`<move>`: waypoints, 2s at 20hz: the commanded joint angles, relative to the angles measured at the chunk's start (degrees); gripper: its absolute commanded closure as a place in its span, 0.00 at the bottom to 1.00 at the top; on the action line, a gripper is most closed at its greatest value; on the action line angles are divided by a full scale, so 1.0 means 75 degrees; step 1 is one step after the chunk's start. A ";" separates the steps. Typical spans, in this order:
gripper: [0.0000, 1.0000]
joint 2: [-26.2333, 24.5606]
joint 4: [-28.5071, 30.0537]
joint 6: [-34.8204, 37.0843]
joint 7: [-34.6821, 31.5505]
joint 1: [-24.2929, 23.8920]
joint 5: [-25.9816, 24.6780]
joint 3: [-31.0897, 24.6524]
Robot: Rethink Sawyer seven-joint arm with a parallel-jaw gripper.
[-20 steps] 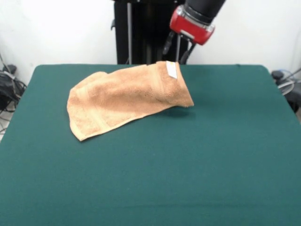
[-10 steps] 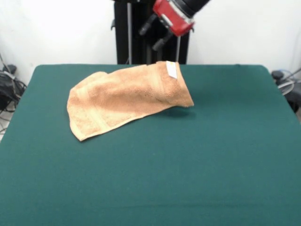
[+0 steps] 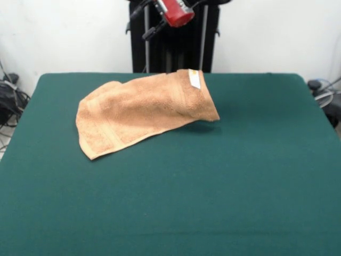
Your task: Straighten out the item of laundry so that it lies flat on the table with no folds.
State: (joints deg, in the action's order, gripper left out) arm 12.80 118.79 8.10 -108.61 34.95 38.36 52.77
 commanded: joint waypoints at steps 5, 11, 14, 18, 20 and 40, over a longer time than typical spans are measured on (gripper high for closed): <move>0.00 0.0015 -0.0770 0.1290 -0.2372 -0.0019 0.0441 -0.0571; 0.00 0.0028 -0.0787 0.1306 -0.2438 -0.0006 0.0555 -0.0646; 0.00 0.0024 -0.0816 0.1336 -0.2476 -0.0007 0.0616 -0.0690; 0.00 0.0052 -0.0863 0.1463 -0.2530 0.0009 0.0671 -0.0712; 0.00 0.0088 -0.0892 0.1550 -0.2571 0.0012 0.0707 -0.0761; 0.00 0.0597 -0.1144 0.2462 -0.2726 -0.0125 0.0786 -0.1085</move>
State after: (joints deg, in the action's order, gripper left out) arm 17.35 115.12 20.17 -109.69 34.94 41.62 52.78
